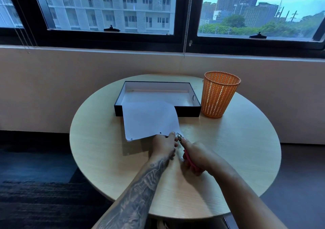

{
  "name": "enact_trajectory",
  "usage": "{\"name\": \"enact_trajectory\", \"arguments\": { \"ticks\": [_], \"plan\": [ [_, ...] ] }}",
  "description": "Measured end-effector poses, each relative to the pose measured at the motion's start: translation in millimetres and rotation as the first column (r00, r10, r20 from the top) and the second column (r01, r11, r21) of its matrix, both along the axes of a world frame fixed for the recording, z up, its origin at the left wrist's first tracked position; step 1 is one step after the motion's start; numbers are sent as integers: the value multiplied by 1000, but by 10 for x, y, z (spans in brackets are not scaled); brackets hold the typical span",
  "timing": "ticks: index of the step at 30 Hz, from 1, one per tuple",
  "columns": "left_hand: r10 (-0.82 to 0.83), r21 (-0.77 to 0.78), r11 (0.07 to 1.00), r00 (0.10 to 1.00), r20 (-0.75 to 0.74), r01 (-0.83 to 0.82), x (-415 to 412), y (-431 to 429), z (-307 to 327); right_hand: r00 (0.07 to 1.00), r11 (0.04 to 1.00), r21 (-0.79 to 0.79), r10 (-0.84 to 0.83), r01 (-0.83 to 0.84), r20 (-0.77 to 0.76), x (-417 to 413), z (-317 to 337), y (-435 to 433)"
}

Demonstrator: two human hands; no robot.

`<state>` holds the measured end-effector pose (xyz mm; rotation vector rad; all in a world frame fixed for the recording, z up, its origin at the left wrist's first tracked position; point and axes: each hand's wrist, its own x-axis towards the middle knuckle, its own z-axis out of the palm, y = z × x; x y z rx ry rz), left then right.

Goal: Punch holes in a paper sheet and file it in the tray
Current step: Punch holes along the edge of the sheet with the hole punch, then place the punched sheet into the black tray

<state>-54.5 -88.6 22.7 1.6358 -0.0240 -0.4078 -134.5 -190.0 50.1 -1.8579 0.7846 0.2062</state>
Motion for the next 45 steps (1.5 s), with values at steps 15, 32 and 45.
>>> {"name": "enact_trajectory", "arguments": {
  "ticks": [15, 32, 45],
  "plan": [
    [-5, -195, 981, 999, -47, -4, -42, 126, 52, 997, 999, 10, -39, 38, 64, -306, 408, -312],
    [-101, -345, 934, 995, -15, 90, -4, 485, 337, 982, 651, -751, 41, 115, 186, -73, 49, -394],
    [-185, -272, 947, 982, -33, 169, -525, 603, 231, 943, 846, 533, -160, -21, 290, 645, 309, -56]
  ]
}}
